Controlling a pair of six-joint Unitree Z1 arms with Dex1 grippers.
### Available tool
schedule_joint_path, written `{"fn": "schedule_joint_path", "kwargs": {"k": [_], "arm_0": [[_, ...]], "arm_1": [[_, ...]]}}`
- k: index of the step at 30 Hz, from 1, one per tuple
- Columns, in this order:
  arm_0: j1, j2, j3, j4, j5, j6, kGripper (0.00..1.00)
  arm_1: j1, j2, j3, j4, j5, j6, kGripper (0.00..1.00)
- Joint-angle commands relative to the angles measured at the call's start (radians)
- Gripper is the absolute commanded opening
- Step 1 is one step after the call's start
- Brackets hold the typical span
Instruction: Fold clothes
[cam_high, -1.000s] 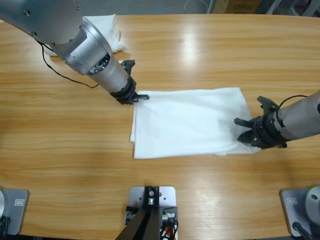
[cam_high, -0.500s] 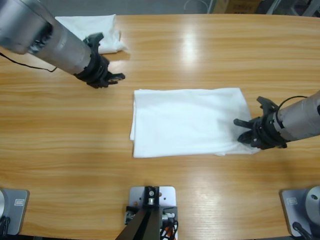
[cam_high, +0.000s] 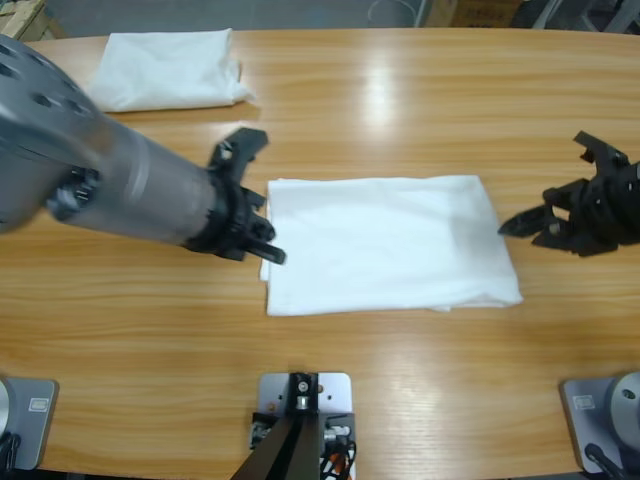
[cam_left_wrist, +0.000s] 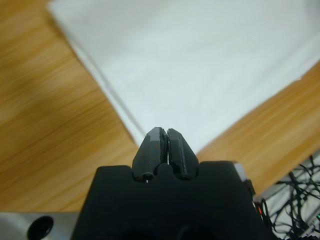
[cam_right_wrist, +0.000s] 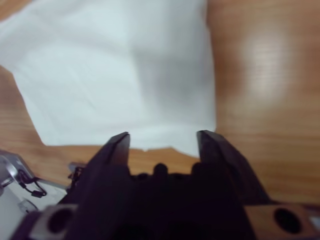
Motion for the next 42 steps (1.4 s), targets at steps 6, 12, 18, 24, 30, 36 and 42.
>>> {"fn": "schedule_joint_path", "kwargs": {"k": [6, 12, 18, 24, 30, 36, 42], "arm_0": [[-0.064, 0.268, -0.033, -0.05, -0.023, -0.074, 0.0], [-0.072, 0.286, -0.031, -0.049, -0.024, -0.103, 0.0], [-0.072, 0.29, -0.01, -0.047, -0.029, -0.105, 0.0], [-0.074, 0.293, 0.009, -0.049, -0.029, -0.106, 0.0], [-0.076, 0.293, 0.033, -0.05, -0.031, -0.111, 0.0], [-0.076, 0.294, 0.034, -0.051, -0.037, -0.114, 0.0], [-0.076, 0.276, 0.033, -0.05, -0.034, -0.114, 0.0]], "arm_1": [[-0.043, 0.102, 0.11, -0.205, 0.131, -0.112, 0.0], [-0.043, 0.211, 0.229, -0.385, 0.149, -0.112, 0.0], [-0.055, 0.211, 0.242, -0.425, 0.134, -0.11, 0.0], [-0.082, 0.216, 0.235, -0.421, 0.091, -0.102, 0.0], [-0.083, 0.228, 0.216, -0.391, 0.0, -0.064, 0.0], [-0.126, 0.162, 0.216, -0.376, -0.056, -0.058, 0.0], [-0.16, 0.07, 0.195, -0.319, -0.08, 0.063, 0.762]]}}
